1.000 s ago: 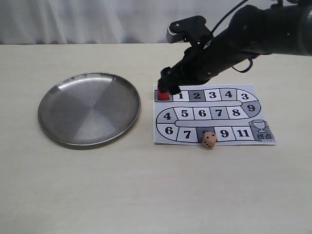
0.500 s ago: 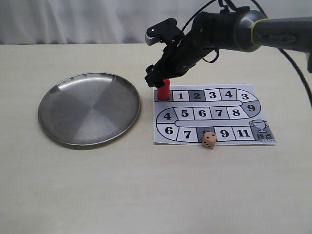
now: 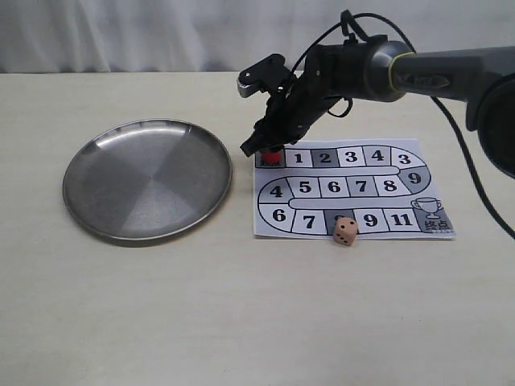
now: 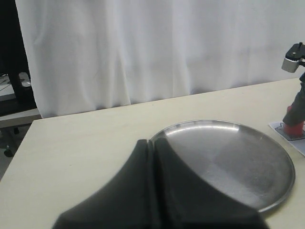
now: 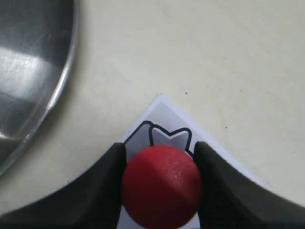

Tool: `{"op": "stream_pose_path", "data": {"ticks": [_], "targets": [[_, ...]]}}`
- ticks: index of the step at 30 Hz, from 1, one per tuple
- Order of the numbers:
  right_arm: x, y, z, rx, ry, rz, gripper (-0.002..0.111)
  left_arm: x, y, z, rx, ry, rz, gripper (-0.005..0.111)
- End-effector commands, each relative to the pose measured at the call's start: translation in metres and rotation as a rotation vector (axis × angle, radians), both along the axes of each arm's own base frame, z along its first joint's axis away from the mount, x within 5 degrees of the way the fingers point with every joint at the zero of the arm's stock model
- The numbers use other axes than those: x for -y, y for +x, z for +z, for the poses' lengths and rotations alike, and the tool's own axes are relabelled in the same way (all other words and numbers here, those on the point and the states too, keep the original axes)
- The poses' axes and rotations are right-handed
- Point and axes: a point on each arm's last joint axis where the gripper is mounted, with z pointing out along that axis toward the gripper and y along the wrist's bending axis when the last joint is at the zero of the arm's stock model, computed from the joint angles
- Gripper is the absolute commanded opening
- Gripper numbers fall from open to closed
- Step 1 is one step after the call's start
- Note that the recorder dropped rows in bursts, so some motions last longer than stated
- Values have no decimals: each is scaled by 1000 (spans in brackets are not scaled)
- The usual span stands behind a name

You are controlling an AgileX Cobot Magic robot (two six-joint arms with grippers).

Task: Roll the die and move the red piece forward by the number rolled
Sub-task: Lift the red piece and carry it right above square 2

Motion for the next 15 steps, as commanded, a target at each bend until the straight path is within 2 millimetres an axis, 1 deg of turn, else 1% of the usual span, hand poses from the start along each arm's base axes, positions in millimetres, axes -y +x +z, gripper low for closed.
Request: {"op": "stream_pose_path", "data": {"ticks": [1,6,8,9,10,11,12,13,14,15], "targets": [[1,1,4,13,-1,0,4,1,0,0,9,-1,-9,0],[1,0,3,-5,-6,0,4,1,0,0,9,-1,-9,0],[1,0,10,1,7,-23,4,1,0,0,9,-1,-9,0],[4,-1,26,19,13,-57,4,1,0,0,9,-1,-9,0],[6,-2,38,34,10,-72,4,1,0,0,9,-1,-9,0],[12,-6,66,66,4,-103,4,1,0,0,9,-1,-9,0],[17,-7,78,83,2,-122,4,1,0,0,9,-1,-9,0],[27,-11,105,117,17,-155,4,1,0,0,9,-1,-9,0],[29,-13,113,127,24,-159,4,1,0,0,9,-1,-9,0],[36,-16,128,145,31,-172,4,1,0,0,9,-1,-9,0]]}}
